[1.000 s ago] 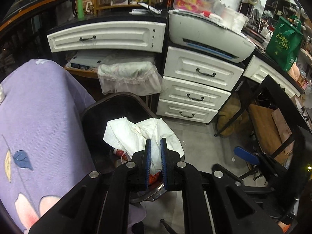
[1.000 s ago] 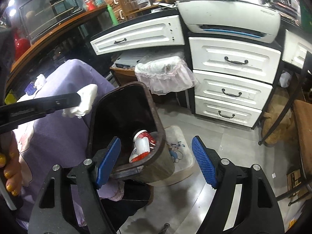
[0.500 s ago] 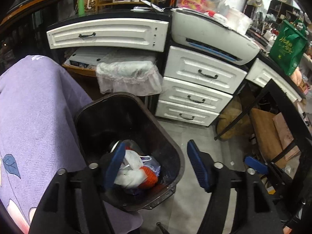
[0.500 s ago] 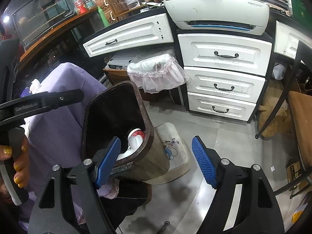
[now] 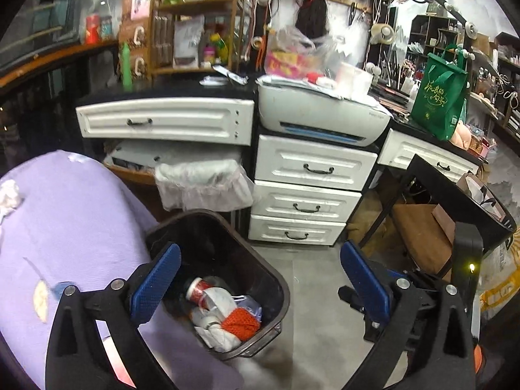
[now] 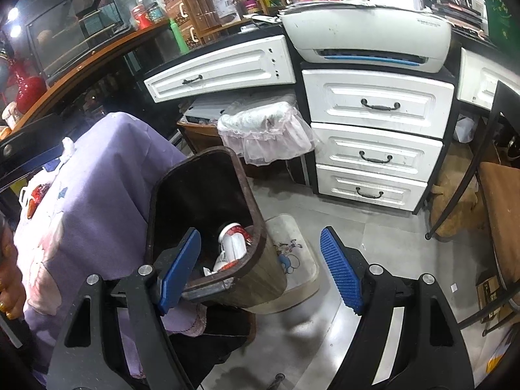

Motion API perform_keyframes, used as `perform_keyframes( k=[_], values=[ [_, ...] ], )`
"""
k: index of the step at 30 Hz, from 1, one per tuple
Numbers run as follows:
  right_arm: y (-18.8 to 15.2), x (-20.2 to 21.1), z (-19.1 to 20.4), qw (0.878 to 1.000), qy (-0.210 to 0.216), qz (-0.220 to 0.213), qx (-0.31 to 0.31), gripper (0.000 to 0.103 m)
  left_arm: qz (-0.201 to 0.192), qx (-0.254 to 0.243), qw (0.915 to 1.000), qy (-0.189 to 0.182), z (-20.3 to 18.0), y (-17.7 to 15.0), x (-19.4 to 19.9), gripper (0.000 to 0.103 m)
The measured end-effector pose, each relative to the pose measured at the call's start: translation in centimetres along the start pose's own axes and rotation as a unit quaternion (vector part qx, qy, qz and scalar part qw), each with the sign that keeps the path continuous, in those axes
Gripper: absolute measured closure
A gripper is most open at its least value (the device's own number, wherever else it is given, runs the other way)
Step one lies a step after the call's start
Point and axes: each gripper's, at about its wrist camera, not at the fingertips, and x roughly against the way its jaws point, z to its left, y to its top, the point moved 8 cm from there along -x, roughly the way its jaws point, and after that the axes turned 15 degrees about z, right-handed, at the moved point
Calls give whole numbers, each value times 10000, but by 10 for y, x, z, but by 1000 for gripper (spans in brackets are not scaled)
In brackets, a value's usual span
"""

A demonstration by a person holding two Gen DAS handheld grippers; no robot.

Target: Collect trash

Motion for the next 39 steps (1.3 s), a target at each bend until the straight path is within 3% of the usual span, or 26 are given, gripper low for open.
perform_keyframes(
  k=[7,14,21,24,27,32,39],
  values=[
    [9,15,38,9990,180,-146,385,21,-154,158,9994,260,37,-18,39,6],
    [13,24,99,9937,459,-198,1006,19,-160,801,9948,605,104,-50,74,6],
    [13,28,166,9840,851,-142,1562,19,-13,1600,9761,1474,193,-89,104,6],
    [13,31,191,9791,985,-120,1778,19,71,2103,9651,1562,230,-108,115,6],
    [15,36,217,9733,1134,-118,1993,19,229,2696,9488,1628,274,-129,120,6],
    [20,45,258,9637,1365,-97,2291,19,641,3117,9348,1576,319,-144,112,34],
    [24,50,303,9528,1566,-38,2600,19,1008,3255,9255,1653,366,-144,90,45]
  ],
)
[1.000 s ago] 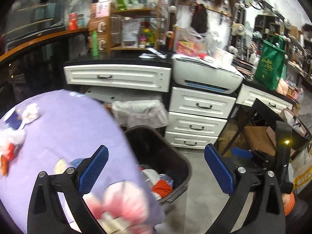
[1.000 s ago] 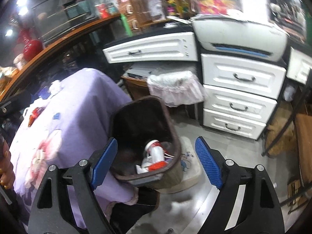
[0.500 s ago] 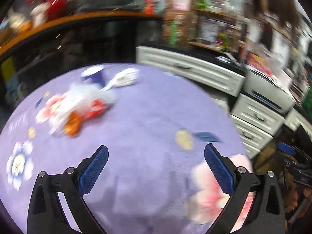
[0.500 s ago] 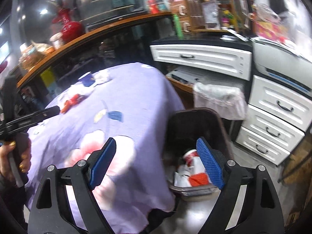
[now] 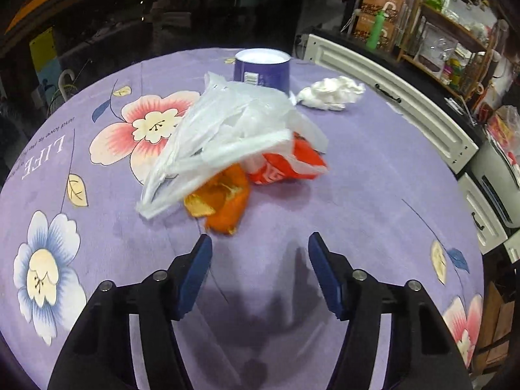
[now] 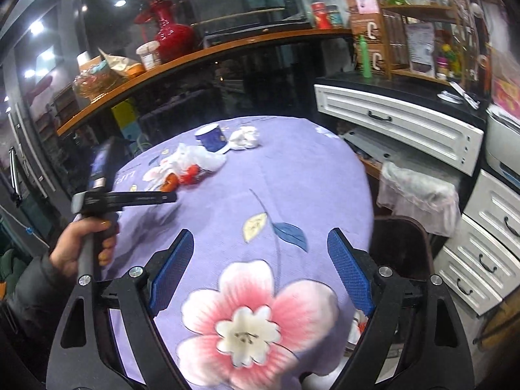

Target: Collect trash

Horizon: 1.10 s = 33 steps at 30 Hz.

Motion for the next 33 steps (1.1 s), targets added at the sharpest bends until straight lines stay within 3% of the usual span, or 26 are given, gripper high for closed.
perform_keyframes(
  k=[5,9,13,14,19,21,22,23,24,30,33],
  values=[
    [12,-11,19,9997,23,95,238,19,-36,-6,9998,204,11,14,-6,57],
    [26,-27,35,9990,121,211,380,19,-117,87,9997,215,23,21,-5,60],
    [41,-49,53,9980,171,307,527,19,-196,156,9996,126,30,23,-6,89],
    [45,-55,57,9977,171,334,565,19,-193,139,9997,84,30,23,-6,91],
    [55,-75,77,9960,148,418,779,19,-218,-44,9997,54,28,15,0,96],
    [55,-77,82,9959,202,432,773,19,-206,-118,9997,78,27,15,1,90],
    [54,-79,83,9959,223,447,757,19,-168,-109,9998,81,27,16,-1,65],
    [54,-80,83,9959,236,468,736,19,-160,-70,9998,98,28,17,-1,30],
    [53,-81,83,9959,239,481,723,19,-263,-42,9996,91,28,19,1,22],
    [47,-86,69,9966,222,598,528,19,-228,-168,9993,230,27,33,-4,24],
    [44,-85,64,9968,224,592,486,19,-7,-236,9995,204,26,38,-16,39]
  ],
)
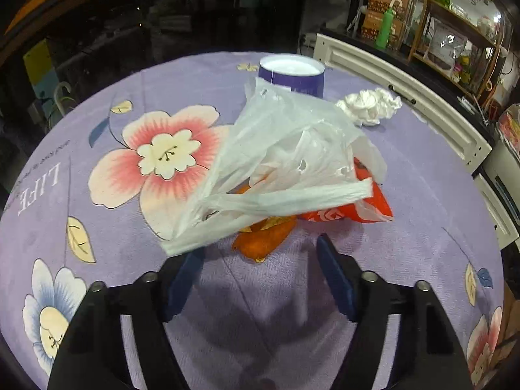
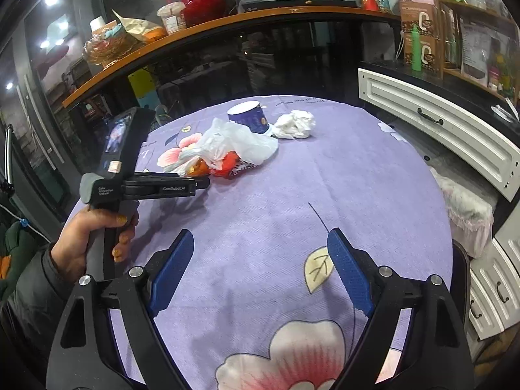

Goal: Collect trash
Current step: 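Grasp the orange peel with the left gripper while the right grasps the white plastic bag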

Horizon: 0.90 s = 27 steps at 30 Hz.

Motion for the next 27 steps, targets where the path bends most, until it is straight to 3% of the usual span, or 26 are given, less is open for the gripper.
perform_keyframes(
  k=[7,9,13,19,27],
  values=[
    [-4,-1,-6,10000,52,22,-81,19,-111,-297,9990,322,-1,22,1,42],
    [-4,-1,-7,10000,46,16,-81,19,-77,-363,9988,334,-4,23,-1,54],
    [-3,1,-6,10000,6,-5,-46,19,-235,-347,9984,380,-4,19,6,62],
    [0,1,-1,10000,6,0,17,19,-301,-267,9992,65,-7,-11,24,65],
    [8,-15,16,9994,136,139,301,19,-446,-4,9983,-377,0,-76,51,65]
  ],
)
